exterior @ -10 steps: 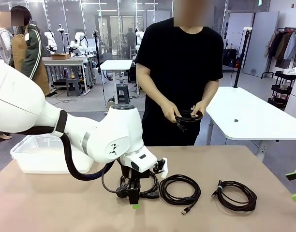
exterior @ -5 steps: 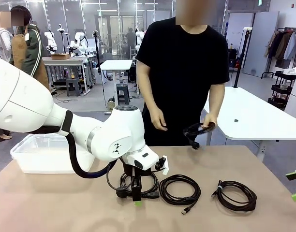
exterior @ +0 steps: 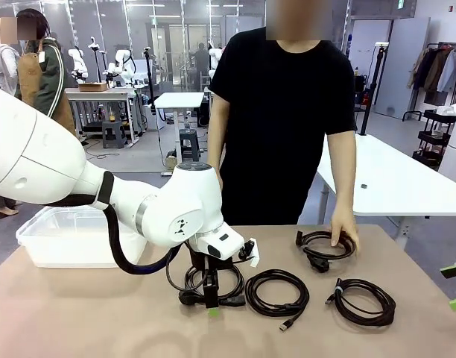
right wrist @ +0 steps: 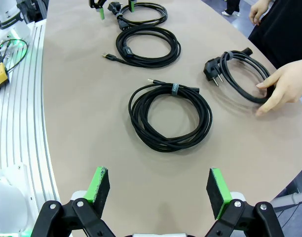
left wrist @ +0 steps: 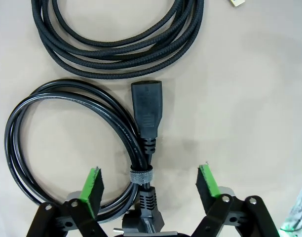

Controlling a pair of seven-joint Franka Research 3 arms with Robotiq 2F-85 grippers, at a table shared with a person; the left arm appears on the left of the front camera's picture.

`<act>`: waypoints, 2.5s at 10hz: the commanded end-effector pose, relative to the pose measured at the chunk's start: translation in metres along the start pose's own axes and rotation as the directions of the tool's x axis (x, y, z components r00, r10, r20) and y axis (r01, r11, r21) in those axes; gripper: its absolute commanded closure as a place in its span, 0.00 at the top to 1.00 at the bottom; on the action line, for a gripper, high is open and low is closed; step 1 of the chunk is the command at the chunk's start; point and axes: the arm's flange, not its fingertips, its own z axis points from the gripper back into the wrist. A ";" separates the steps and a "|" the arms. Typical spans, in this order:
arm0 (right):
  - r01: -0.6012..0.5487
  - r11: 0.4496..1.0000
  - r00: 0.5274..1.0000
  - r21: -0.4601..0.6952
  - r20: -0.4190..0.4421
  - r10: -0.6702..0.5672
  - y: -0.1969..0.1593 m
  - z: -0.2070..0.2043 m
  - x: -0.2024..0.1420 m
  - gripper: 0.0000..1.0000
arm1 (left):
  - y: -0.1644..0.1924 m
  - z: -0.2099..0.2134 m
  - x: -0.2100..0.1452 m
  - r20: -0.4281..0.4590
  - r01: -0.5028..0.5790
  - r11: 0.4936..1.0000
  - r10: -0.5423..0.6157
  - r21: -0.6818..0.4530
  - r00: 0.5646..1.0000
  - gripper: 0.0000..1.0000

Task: Organize and store the cables.
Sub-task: Place the Power Cable into the Organizing box.

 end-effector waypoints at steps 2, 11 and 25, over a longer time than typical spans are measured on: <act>0.024 1.000 1.000 -0.003 0.008 -0.024 0.000 0.002 0.004 1.00 | 0.003 -0.002 0.000 -0.024 -0.009 1.000 0.009 -0.022 1.000 0.28; 0.024 1.000 1.000 -0.003 0.008 -0.024 0.000 0.002 0.004 1.00 | 0.000 0.019 0.005 0.025 0.007 0.999 -0.006 -0.047 1.000 0.00; 0.024 1.000 1.000 -0.003 0.008 -0.024 0.000 0.002 0.004 1.00 | 0.035 0.269 -0.213 0.071 0.247 0.969 -0.246 -0.003 0.967 0.00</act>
